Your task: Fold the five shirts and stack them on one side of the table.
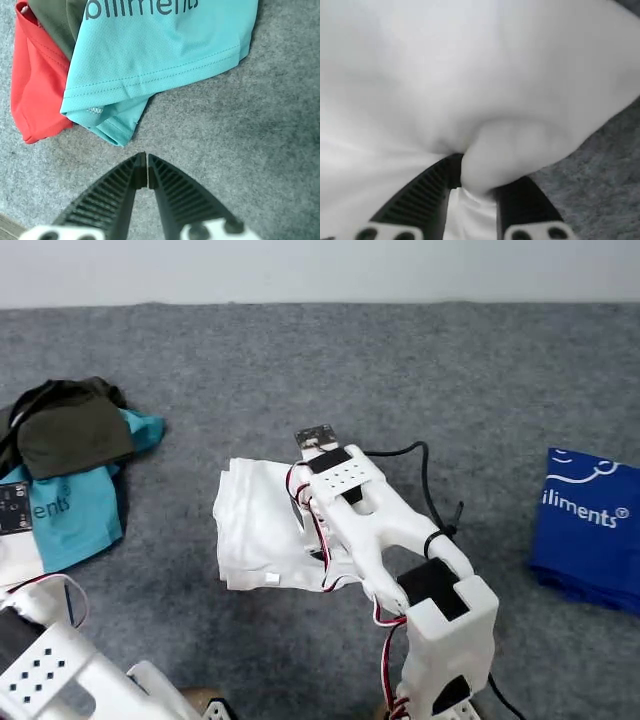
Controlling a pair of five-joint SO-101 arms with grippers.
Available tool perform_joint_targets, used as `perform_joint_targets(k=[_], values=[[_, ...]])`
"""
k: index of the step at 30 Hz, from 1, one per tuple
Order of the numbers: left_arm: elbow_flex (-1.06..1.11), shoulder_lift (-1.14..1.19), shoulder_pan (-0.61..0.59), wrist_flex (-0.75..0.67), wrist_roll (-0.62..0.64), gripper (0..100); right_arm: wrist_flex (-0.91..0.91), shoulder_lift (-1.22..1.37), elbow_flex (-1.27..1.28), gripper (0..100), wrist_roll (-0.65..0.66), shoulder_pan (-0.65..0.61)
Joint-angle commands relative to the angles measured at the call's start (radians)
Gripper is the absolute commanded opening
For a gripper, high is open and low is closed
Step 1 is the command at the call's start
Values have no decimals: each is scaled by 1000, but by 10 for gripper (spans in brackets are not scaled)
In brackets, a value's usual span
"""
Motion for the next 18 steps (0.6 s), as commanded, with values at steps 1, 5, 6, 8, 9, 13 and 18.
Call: perform_joint_targets(k=[1,5,6,8,9,13,18], values=[[-13,-17,-2,-21,8,16,4,56,-8,9,49,-15],[-15,-17,-2,-21,8,16,41,56,-11,9,112,25],[-15,-17,-2,-21,8,16,53,56,-11,9,132,44],[-15,-17,-2,-21,8,16,77,54,-11,9,184,90],[-15,-17,-2,-21,8,16,88,54,-11,9,219,119],[-15,-17,-2,-21,6,16,91,8,-11,9,443,260],[-15,-17,-2,-23,5,16,27,-93,-51,9,848,441]])
